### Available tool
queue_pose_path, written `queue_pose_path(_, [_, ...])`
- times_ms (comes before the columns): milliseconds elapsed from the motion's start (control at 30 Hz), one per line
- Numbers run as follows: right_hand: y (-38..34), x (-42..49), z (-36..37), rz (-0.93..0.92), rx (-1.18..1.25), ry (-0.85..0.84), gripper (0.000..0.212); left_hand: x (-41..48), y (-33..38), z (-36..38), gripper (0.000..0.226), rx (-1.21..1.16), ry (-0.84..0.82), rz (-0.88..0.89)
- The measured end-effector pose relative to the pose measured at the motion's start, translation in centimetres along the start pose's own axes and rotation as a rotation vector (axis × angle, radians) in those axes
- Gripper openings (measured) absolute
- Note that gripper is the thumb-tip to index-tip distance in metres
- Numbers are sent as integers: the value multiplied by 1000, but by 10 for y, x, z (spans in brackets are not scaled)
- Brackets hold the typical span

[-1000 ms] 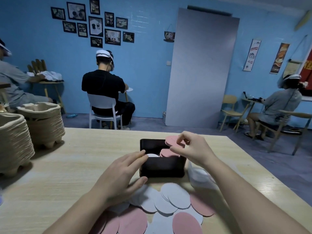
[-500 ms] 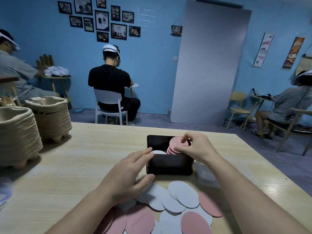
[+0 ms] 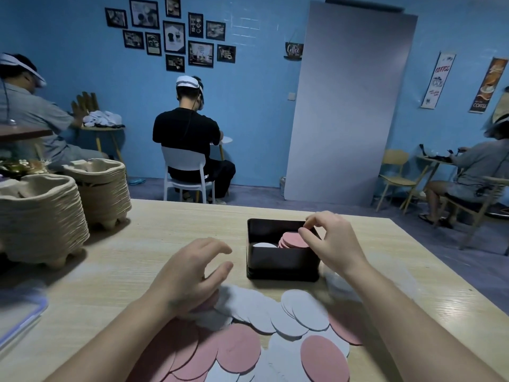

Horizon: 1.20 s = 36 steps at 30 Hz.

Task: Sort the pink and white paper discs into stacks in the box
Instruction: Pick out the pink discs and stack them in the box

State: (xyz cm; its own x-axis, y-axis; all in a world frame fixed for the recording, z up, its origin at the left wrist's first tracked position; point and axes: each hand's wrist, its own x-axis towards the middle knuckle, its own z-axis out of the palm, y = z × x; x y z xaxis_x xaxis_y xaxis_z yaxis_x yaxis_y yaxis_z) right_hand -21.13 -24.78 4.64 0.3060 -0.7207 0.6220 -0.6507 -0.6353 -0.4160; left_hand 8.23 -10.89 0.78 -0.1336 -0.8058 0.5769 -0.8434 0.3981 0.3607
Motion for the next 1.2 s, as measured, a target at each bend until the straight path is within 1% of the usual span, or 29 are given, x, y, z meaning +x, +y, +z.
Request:
queue_pose_path(100, [-25,-25,-1,-92,99,65,11,-9,-9,-10,24,-6,-7,-21])
queue_pose_path(167, [-41,-43,4,-145,174,56,12,-19,-13,-14,23,-27,-32,-54])
queue_pose_path(267, [-63,-67,21,-207,253,-36,9,-37,-20,-19,23,-49,-99,-106])
queue_pose_path(333, [-76,-80,35,-252,287,-104,6,-46,-26,-20,23,-46,-174,-123])
queue_pose_path(400, [-86,-89,47,-288,307,-192,6,-50,-30,-21,31,-17,-258,-119])
queue_pose_path(467, [-90,-93,53,-309,310,-287,11,-51,-32,-22,44,-9,-291,-126])
queue_pose_path(533, [-87,-97,53,-314,309,-367,15,-50,-33,-20,52,-18,-283,-133])
queue_pose_path(600, [-82,-101,49,-314,313,-412,14,-51,-32,-18,54,-26,-276,-137])
queue_pose_path(733, [-79,-103,44,-246,372,-437,13,-49,-33,-13,48,-38,-258,-138])
queue_pose_path(933, [-82,-100,40,-298,299,-504,17,-46,-31,-10,48,-76,-239,-137])
queue_pose_path(1067, [-83,-101,32,-315,244,-569,26,-48,-31,-13,48,-85,-247,-169])
queue_pose_path(1200, [-82,-103,23,-334,192,-720,47,-49,-32,-14,44,-128,-237,-214])
